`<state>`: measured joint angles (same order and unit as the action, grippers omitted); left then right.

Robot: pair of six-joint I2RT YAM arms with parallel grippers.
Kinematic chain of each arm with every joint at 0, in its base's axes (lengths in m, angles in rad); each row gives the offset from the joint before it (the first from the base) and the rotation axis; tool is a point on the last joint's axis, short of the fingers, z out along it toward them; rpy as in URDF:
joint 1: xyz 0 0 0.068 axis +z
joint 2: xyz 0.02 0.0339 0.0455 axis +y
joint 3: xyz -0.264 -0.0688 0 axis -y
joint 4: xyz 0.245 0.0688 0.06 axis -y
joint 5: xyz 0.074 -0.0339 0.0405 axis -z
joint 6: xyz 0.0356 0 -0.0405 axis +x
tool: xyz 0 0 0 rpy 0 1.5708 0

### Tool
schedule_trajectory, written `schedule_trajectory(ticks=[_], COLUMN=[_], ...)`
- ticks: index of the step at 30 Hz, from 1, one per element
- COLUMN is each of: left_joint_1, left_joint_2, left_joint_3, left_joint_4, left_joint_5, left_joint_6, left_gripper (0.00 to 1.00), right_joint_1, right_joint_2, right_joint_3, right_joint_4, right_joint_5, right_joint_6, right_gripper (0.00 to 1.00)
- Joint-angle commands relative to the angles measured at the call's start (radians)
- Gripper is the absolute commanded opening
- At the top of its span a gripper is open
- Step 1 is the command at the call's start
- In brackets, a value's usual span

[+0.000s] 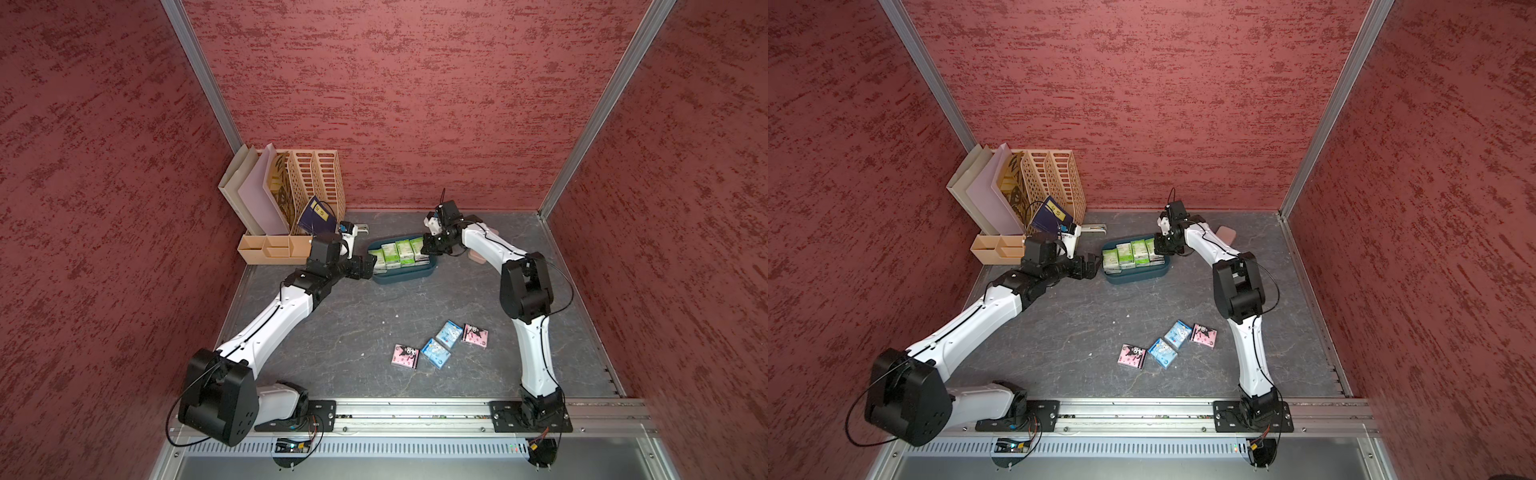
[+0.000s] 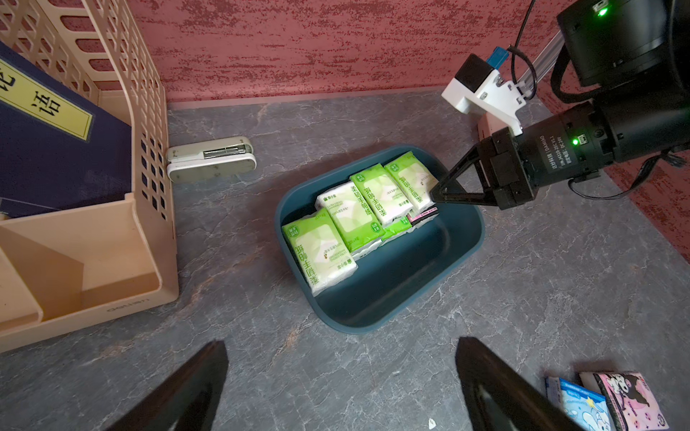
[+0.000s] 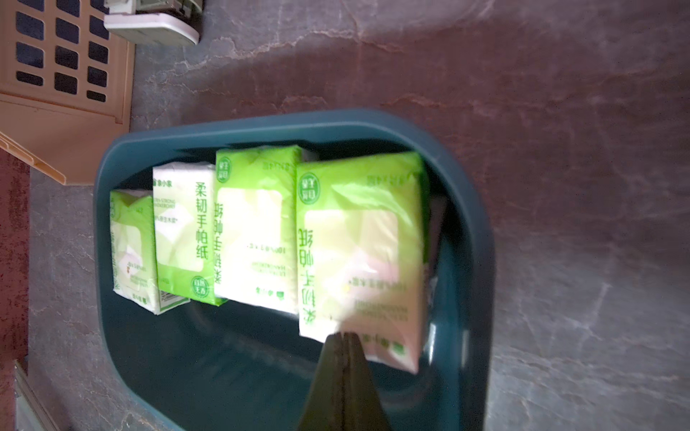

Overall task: Put the pocket tissues into the storage box
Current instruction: Place the pocket tissues in the storage box.

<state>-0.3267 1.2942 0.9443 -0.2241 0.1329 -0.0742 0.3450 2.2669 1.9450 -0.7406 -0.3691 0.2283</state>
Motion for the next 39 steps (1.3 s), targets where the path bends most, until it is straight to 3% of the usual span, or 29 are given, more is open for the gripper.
schedule_trajectory(ticks=[1, 15, 39], left_joint_1=[0.012, 0.017, 0.033], left_joint_2=[0.004, 0.007, 0.004], left_joint_3=[0.016, 0.008, 0.017], left_joint_4=[0.002, 0.021, 0.016], left_joint_5=[0.008, 0.020, 0.026], left_joint_6=[-0.003, -0.018, -0.015], left_gripper=[1.00, 1.00, 1.00], right_joint_1=[-0.003, 0.000, 0.011], right_joint_2=[0.007, -0.154, 0.005], right_joint_3=[0.034, -0.135, -0.002], right_joint_4=[-0.013, -0.005, -0.062], right_joint_5=[0.026, 0.001, 0.065], right_joint_6=[-0.015, -0.032, -0.028], right_gripper=[0.00, 0.00, 0.00])
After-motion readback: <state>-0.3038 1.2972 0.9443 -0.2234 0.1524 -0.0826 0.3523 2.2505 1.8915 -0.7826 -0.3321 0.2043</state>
